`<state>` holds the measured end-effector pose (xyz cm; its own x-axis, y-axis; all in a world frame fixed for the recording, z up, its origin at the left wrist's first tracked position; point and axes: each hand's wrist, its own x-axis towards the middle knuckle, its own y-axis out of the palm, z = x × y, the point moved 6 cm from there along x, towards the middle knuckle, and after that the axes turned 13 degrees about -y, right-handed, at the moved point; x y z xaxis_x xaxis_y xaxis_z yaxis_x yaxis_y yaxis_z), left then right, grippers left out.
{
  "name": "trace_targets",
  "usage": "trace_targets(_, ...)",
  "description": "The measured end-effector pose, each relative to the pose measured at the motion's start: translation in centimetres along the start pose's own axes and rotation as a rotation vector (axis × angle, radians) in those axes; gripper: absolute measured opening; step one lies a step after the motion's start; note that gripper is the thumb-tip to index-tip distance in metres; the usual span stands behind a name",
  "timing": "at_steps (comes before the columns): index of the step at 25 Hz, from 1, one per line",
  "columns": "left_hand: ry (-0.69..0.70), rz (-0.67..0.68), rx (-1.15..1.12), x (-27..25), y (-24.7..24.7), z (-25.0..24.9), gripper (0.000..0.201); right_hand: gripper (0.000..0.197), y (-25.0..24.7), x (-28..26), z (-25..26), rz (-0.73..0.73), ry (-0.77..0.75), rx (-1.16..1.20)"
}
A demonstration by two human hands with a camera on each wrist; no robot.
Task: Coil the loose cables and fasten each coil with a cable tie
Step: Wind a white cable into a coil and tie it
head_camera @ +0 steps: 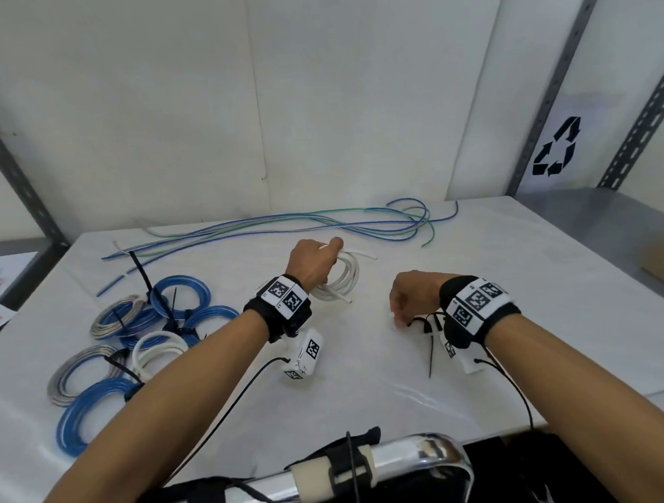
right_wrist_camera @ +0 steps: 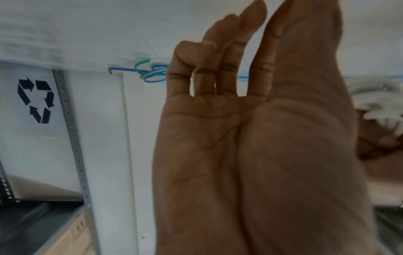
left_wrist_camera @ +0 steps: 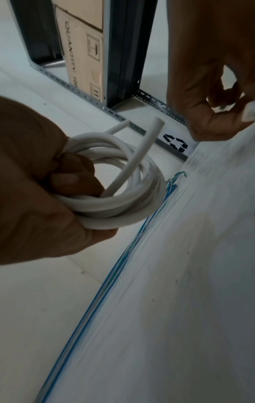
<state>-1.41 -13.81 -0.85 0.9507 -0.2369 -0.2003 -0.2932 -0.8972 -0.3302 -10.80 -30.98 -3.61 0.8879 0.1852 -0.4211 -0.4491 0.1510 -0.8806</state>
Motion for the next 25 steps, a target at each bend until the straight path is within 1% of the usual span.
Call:
trace_targets(2,-0.031,-0.018,-0.071,0.8,-0.9,0.5,0.046,0.005,-0.5,0.1,-0.4,0.010,0.026,0.018)
trace_targets(5,-0.109,-0.028,-0.260,1.7,-2.2,1.3,0.041,0.024,0.5,0.6,-1.0,0.073,0.091,-0.026)
trace_targets(6,-0.131,-0.025,-0.314,1.9,-2.6,1.5,0.040,0.024,0.8,0.9,-0.9,0.076,0.099,-0.042)
trace_targets(9,-0.150,-0.025,-0.387,2.4,-3.2,1.6,0.040,0.013,0.5,1.5,-0.3,0.025,0.071,-0.060)
trace_targets(11,-0.161,-0.031,-0.419,2.7,-3.6,1.6,0.040,0.017,-0.4,1.9,0.0,-0.008,0.076,-0.061)
trace_targets(14,-0.170,-0.035,-0.444,3.1,-4.0,1.9,0.041,0.026,-0.6,2.5,0.3,0.027,0.088,-0.062)
trace_targets(15,-0.172,-0.033,-0.449,3.2,-4.0,2.0,0.040,0.025,-0.2,2.7,0.5,0.053,0.073,-0.061)
trace_targets(17,-0.184,-0.030,-0.463,3.5,-4.0,2.5,0.039,0.010,0.6,3.0,0.9,0.086,0.023,-0.048)
trace_targets(18,-0.193,-0.031,-0.469,3.7,-3.9,2.8,0.039,0.007,0.8,3.1,1.2,0.091,0.009,-0.034)
trace_targets(22,-0.217,-0.038,-0.479,4.3,-3.8,3.4,0.038,0.017,0.3,2.9,1.5,0.114,0.032,0.045)
trace_targets(25,-0.226,-0.028,-0.492,4.4,-3.5,3.4,0.038,0.037,0.3,2.9,2.3,0.138,0.039,0.002)
